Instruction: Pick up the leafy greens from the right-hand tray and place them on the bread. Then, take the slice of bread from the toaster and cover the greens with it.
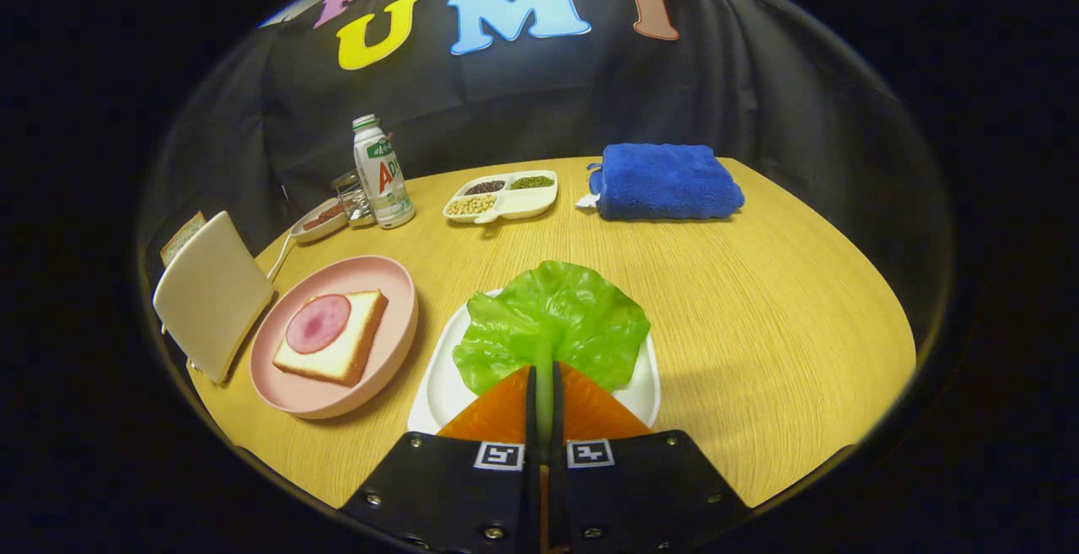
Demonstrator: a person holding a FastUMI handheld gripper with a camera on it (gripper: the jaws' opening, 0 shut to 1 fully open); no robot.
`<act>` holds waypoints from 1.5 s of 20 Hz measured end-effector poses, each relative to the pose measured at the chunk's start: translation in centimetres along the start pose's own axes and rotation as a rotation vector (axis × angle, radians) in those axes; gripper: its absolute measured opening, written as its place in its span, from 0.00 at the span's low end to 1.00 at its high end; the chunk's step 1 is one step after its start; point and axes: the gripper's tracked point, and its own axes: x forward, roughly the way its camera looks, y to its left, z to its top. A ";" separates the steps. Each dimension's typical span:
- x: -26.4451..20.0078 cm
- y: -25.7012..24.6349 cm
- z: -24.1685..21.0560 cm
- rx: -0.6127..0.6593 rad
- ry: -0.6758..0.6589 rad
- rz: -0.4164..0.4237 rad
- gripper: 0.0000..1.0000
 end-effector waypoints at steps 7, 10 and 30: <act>-2.2 -2.1 -0.6 0.001 0.099 -0.072 0.00; -2.9 -1.4 0.3 0.024 0.088 -0.052 0.00; -2.3 15.5 2.4 -0.076 0.018 0.222 0.00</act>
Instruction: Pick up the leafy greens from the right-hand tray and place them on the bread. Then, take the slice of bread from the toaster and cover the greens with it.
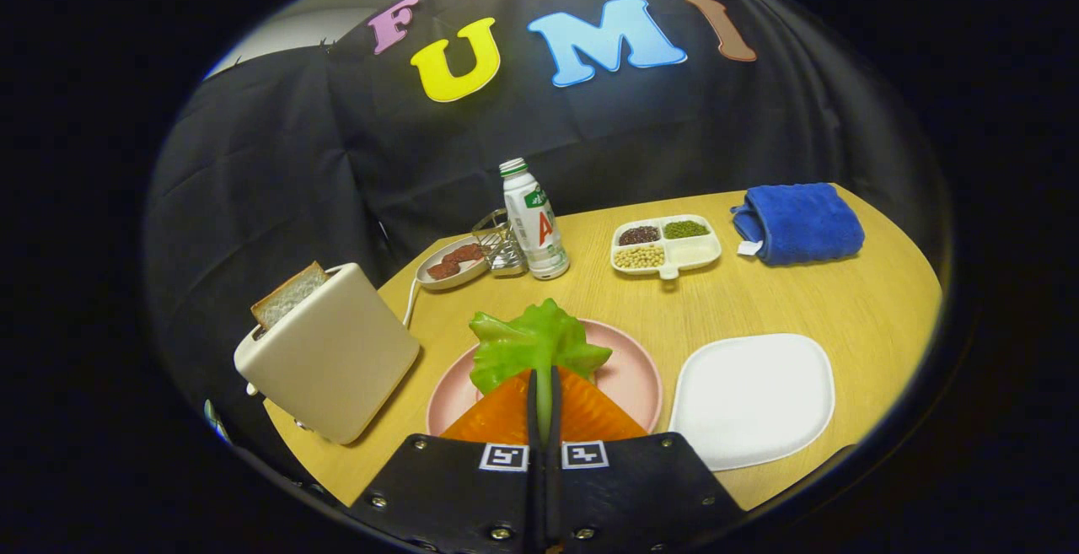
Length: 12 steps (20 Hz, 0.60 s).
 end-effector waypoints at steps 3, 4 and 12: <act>0.9 0.8 -1.2 -0.037 0.015 -0.026 0.00; 1.1 1.1 -1.7 -0.035 0.025 -0.020 0.00; 2.6 1.3 -5.3 -0.106 0.094 -0.090 0.00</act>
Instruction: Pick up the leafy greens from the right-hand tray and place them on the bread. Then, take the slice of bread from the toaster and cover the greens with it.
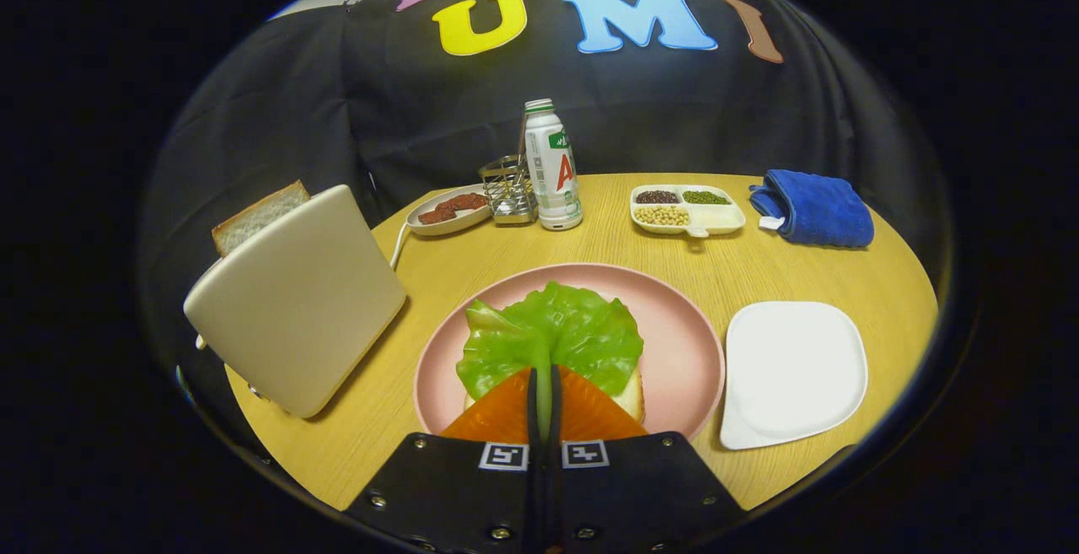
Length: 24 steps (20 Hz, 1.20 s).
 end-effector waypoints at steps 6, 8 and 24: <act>0.0 0.4 0.1 -0.012 -0.032 -0.021 0.16; -0.3 0.5 0.3 -0.024 -0.045 -0.034 0.23; -6.7 10.0 9.0 -0.075 -0.287 0.040 0.79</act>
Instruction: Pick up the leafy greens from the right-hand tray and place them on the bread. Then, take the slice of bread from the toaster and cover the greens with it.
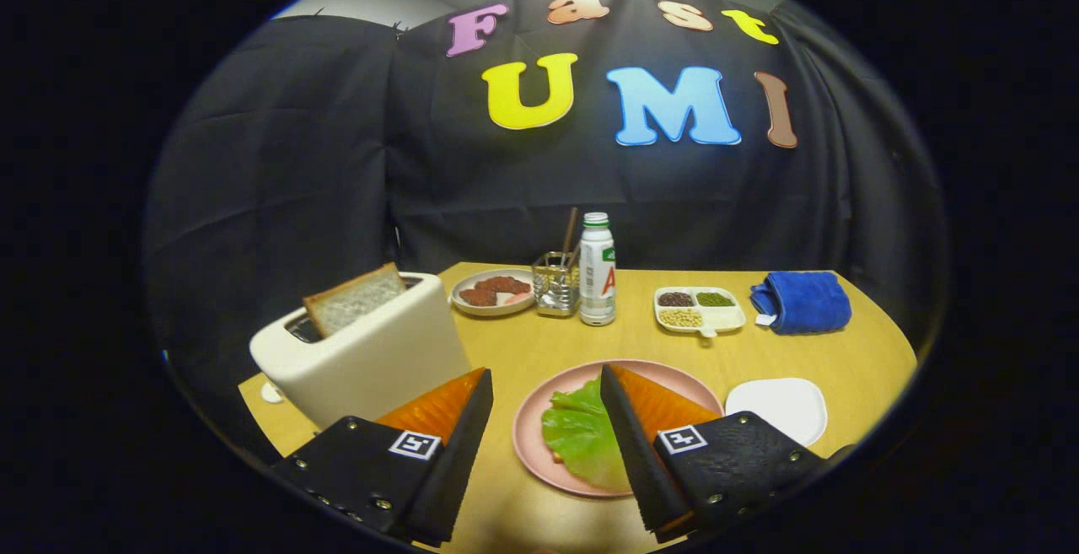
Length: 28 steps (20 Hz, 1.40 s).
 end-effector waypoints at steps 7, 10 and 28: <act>0.5 9.1 3.6 -0.022 -0.062 0.168 0.79; 1.3 12.8 4.1 -0.049 -0.069 0.219 0.79; 6.1 15.0 2.6 -0.135 -0.053 0.127 0.17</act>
